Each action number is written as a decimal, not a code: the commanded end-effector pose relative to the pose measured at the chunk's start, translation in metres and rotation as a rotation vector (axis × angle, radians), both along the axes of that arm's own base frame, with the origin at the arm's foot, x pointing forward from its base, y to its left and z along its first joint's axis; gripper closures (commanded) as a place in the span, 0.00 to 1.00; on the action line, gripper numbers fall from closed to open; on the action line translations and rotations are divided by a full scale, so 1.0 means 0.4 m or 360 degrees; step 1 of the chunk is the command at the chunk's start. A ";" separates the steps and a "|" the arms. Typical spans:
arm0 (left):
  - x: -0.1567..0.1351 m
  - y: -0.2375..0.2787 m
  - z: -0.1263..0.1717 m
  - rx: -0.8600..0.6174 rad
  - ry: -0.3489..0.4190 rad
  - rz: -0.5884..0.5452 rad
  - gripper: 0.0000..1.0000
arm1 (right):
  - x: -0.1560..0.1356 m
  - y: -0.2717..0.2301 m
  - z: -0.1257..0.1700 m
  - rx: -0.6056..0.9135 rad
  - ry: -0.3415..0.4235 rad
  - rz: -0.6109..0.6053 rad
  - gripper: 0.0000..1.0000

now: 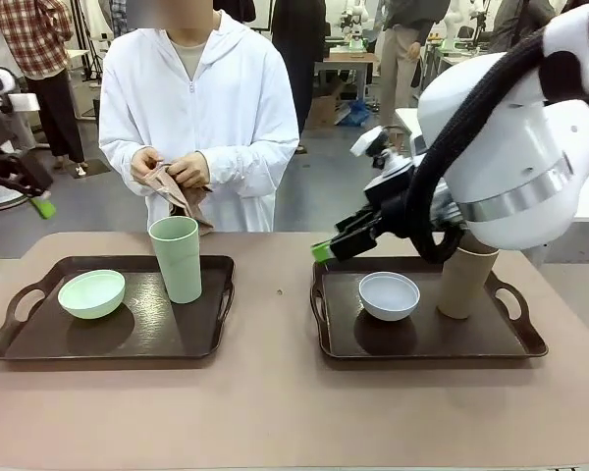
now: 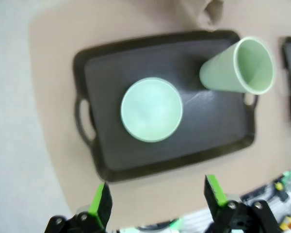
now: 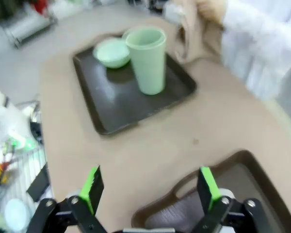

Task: Set up a tray with a mat and arrange the tableware.
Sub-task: Pick up the Picnic Bowl and Reusable plastic cup from the Handle tray in front of the human's position and hold them in the air.

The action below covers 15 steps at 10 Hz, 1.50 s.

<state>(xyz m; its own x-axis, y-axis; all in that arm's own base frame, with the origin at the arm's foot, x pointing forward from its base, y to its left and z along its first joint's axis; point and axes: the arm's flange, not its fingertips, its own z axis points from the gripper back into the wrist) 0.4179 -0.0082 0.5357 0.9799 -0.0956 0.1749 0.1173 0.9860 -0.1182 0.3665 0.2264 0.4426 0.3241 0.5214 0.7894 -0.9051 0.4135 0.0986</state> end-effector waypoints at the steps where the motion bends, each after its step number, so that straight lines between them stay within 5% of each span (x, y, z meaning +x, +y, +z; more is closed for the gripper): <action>1: 0.018 -0.025 -0.059 0.0036 -0.0116 -0.0084 0.00 | 0.112 0.092 -0.081 0.0163 0.0008 0.0382 0.00; 7: 0.044 -0.052 -0.221 -0.0036 -0.0079 -0.0168 0.00 | 0.301 0.477 -0.250 -0.0048 0.0014 0.0594 0.00; 11: 0.037 -0.053 -0.210 0.0011 -0.0046 -0.0150 0.00 | 0.261 0.429 -0.261 0.0041 0.0031 0.0597 0.00; 15: 0.040 -0.085 -0.255 0.0073 -0.0173 -0.0212 0.00 | 0.351 0.413 -0.275 0.0077 -0.0137 0.0761 0.00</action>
<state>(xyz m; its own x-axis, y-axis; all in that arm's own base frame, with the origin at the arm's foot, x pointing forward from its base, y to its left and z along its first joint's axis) 0.4367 -0.0378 0.4459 0.9508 -0.2080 0.2295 0.2334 0.9683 -0.0892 0.4941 0.3965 0.3382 0.0421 0.5888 0.8072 -0.9985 -0.0029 0.0542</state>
